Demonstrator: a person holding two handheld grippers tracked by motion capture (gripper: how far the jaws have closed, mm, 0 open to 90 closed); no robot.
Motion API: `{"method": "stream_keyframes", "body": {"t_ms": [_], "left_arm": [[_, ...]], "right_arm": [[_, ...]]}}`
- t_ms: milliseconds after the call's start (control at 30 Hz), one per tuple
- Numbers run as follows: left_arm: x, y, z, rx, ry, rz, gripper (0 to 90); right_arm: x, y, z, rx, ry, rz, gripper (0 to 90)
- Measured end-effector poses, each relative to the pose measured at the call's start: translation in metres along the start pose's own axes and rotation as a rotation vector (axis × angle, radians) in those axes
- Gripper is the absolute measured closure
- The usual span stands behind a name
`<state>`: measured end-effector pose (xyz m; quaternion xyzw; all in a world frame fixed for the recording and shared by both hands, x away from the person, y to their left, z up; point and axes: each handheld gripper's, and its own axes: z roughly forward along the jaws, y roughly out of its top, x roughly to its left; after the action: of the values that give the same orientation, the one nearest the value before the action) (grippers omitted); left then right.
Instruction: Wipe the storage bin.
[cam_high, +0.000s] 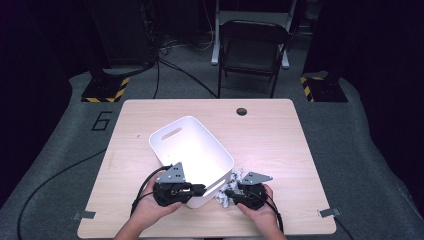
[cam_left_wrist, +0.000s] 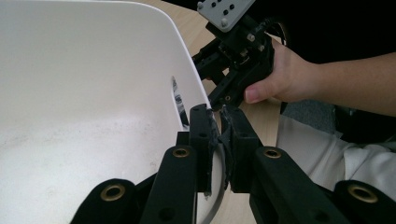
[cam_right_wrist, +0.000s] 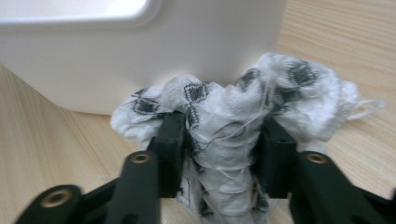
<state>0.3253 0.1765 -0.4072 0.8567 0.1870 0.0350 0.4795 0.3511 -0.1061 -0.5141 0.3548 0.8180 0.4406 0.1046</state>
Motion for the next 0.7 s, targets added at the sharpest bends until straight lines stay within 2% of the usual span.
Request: {"method": "stream_keyframes", "body": {"t_ms": [167,333,400,433,500,600,667,700], "left_arm": [[0.0,0.0,0.0,-0.003,0.002,-0.001,83.2],[-0.004,0.002,0.0,0.013,0.024,0.008,83.6],[-0.005,0.003,0.001,0.02,0.035,0.012,83.7],[-0.005,0.003,0.001,0.02,0.035,0.013,83.7],[-0.005,0.003,0.001,0.02,0.037,0.011,83.8],[-0.005,0.003,0.001,0.02,0.012,0.003,83.8],[-0.005,0.002,0.002,0.016,-0.006,-0.004,83.5],[-0.006,0.003,0.002,0.023,0.001,0.002,83.6]], "right_arm": [[-0.002,0.001,-0.004,-0.021,0.023,0.023,70.4],[-0.001,0.005,-0.012,-0.056,0.044,0.042,72.0],[0.001,0.009,-0.019,-0.095,0.043,0.036,72.0],[0.004,0.012,-0.024,-0.125,0.043,0.052,72.0],[0.007,0.018,-0.035,-0.178,0.06,0.046,72.1],[0.015,0.03,-0.056,-0.267,0.066,0.043,72.0],[0.015,0.034,-0.062,-0.303,0.061,0.03,72.1],[0.015,0.035,-0.063,-0.298,0.058,0.03,72.0]]}}
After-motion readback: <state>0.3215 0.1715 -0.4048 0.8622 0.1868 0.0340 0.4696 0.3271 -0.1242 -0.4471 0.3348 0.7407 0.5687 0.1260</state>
